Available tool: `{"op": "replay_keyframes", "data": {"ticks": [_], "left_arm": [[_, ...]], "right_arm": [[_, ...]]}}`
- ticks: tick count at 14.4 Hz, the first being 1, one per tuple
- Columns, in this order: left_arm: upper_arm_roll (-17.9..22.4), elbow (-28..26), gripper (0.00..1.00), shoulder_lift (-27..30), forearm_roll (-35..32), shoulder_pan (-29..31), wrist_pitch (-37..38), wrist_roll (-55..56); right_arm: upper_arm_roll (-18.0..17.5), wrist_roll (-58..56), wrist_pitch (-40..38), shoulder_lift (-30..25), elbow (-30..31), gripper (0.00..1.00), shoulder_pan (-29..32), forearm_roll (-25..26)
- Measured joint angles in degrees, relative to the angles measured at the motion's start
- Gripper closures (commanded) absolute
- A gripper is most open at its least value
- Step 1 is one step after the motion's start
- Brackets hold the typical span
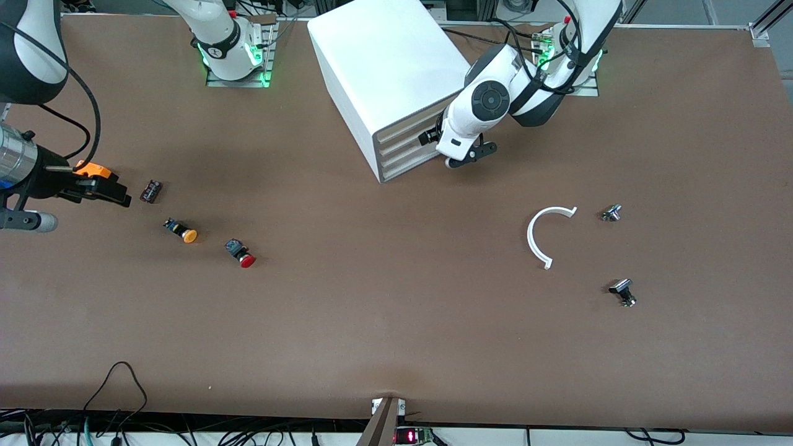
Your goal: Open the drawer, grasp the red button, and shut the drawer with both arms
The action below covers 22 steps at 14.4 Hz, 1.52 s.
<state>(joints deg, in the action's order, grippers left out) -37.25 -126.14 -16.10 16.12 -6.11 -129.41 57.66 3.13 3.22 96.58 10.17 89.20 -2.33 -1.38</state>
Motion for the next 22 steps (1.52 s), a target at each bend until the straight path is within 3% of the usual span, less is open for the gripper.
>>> {"op": "replay_keyframes", "data": {"ticks": [6, 11, 17, 22], "left_arm": [[1.4, 2.2, 0.00, 1.4, 0.0, 8.7, -2.6, -0.1], [13.8, 7.5, 0.00, 4.2, -0.2, 12.0, -1.2, -8.2], [28.6, 20.9, 0.00, 7.0, -2.2, 12.5, 19.3, -36.9], [33.1, 29.5, 0.00, 11.7, -8.6, 12.6, 31.7, -52.8]], "right_arm": [[1.6, -4.3, -0.3, -4.4, 5.3, 0.00, 0.0, 1.8], [3.1, -4.7, -0.2, -4.4, 5.7, 0.00, 0.0, 1.8], [3.1, -5.7, 1.8, -4.4, 5.7, 0.00, 0.0, 1.8], [2.8, -5.9, -1.4, -5.8, 5.1, 0.00, -0.3, 1.9]]}}
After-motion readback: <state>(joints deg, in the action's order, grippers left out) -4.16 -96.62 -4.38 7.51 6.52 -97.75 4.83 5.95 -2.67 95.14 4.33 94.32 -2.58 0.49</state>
